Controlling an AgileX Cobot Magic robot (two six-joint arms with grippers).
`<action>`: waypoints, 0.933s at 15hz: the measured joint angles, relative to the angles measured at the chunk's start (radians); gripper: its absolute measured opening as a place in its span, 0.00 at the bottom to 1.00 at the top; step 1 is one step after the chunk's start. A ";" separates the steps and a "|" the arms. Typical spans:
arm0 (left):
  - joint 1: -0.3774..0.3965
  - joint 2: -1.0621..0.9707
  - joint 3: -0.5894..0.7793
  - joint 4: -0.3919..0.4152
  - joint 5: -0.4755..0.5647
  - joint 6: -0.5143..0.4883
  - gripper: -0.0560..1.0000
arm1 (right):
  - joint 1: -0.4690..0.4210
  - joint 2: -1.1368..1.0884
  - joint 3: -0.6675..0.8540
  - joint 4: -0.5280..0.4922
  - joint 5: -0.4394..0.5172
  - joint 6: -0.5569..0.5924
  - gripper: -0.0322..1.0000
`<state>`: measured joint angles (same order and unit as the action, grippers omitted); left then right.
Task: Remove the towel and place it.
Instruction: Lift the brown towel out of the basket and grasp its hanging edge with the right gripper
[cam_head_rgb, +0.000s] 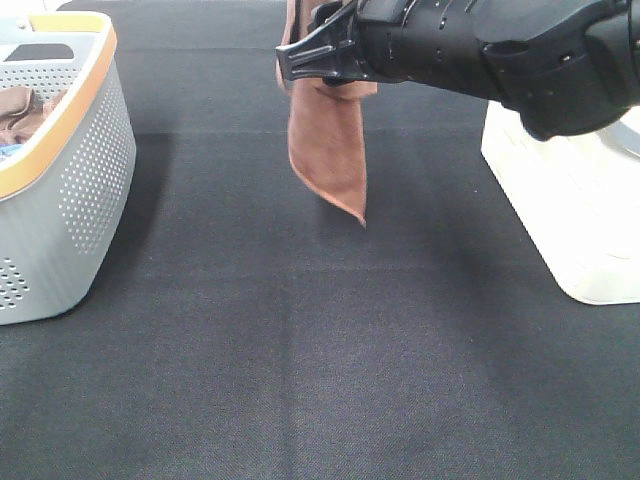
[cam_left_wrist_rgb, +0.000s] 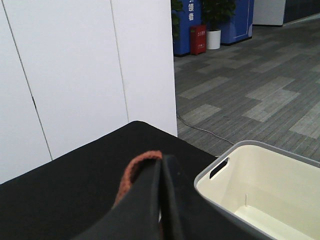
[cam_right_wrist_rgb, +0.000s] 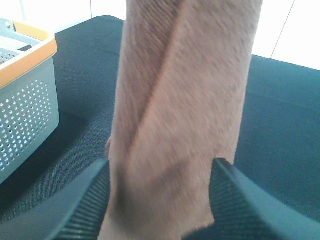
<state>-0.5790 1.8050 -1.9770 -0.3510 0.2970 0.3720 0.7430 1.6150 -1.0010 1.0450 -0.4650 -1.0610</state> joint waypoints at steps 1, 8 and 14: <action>0.000 0.000 0.000 0.002 -0.003 0.000 0.05 | 0.000 0.000 0.000 0.000 0.006 -0.013 0.58; 0.000 0.000 0.000 -0.007 -0.005 0.000 0.05 | 0.000 0.000 0.000 -0.003 0.023 -0.035 0.54; 0.000 0.000 0.000 -0.008 -0.005 0.000 0.05 | 0.000 0.000 0.000 -0.003 0.157 -0.035 0.54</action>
<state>-0.5790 1.8050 -1.9770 -0.3590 0.2920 0.3720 0.7430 1.6150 -1.0010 1.0420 -0.3080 -1.0960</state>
